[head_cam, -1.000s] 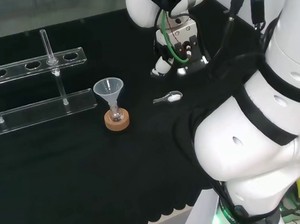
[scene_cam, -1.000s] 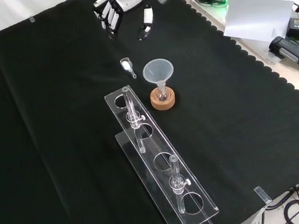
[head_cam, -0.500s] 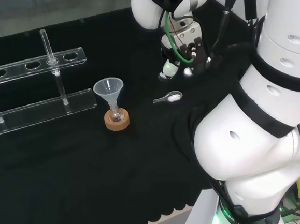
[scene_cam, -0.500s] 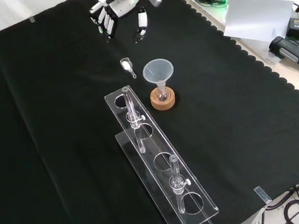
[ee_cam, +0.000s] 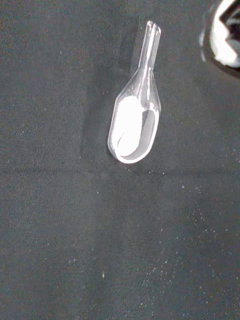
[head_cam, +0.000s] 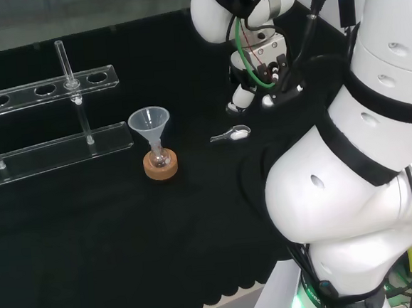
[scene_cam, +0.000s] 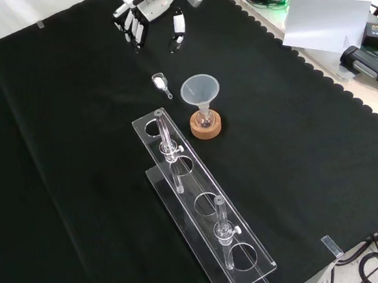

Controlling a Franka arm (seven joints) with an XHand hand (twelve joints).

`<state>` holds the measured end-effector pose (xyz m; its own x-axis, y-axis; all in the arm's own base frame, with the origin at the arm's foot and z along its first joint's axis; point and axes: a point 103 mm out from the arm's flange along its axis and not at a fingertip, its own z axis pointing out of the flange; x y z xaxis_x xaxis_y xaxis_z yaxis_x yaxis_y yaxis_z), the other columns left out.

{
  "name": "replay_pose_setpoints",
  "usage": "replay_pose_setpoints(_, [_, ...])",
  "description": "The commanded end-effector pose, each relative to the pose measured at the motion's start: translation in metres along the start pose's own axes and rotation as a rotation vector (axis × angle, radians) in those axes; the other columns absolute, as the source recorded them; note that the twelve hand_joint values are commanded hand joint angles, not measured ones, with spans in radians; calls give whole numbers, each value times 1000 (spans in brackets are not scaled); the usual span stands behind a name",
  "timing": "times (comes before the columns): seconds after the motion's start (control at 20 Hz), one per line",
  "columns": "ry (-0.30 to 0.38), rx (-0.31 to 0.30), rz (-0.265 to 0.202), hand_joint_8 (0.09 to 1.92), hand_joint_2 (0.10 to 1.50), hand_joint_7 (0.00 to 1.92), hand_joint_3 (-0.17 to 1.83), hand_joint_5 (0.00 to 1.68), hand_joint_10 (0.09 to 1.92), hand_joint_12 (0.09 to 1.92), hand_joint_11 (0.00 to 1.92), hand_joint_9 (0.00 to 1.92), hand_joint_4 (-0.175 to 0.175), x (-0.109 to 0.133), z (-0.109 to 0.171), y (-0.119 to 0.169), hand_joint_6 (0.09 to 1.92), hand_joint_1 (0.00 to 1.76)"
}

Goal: Pick up the weighing funnel.

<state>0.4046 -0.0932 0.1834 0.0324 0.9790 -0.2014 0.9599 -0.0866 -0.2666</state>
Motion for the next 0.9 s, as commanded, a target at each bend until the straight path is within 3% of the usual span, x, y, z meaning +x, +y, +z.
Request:
replay_pose_setpoints(0.05, [-10,-29,-131,281,489,1005,608,888,461,1397,0,669,125,12,0,-1,193,781])
replay_pose_setpoints(0.2, [-9,-21,-149,276,489,1009,609,882,453,1378,0,673,124,11,10,2,208,782])
replay_pose_setpoints(0.9, [-7,6,-105,296,491,1142,606,873,426,1313,0,695,123,4,41,5,293,782])
